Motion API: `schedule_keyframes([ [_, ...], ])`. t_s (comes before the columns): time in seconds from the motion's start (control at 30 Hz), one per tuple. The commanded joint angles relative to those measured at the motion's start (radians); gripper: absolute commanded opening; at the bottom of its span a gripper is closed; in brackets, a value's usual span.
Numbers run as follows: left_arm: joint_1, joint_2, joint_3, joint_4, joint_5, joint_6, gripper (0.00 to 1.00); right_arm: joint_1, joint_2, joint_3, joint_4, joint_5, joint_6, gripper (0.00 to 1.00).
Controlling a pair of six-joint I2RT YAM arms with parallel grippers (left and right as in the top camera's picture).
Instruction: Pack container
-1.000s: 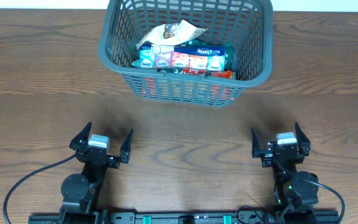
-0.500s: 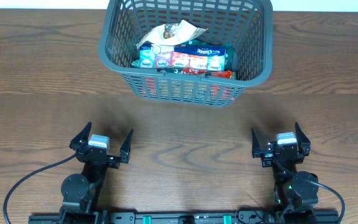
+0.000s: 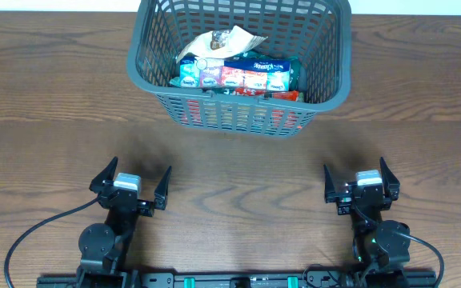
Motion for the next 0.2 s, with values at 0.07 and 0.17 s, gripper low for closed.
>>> schedule_keyframes([
  [0.07, -0.005, -0.007, -0.014, -0.037, 0.033, -0.016, 0.99, -0.003, -0.008, -0.005, 0.0, -0.001, 0.016, 0.99],
  [0.17, -0.005, -0.007, -0.014, -0.037, 0.033, -0.016, 0.99, -0.003, -0.008, -0.005, 0.0, -0.001, 0.016, 0.99],
])
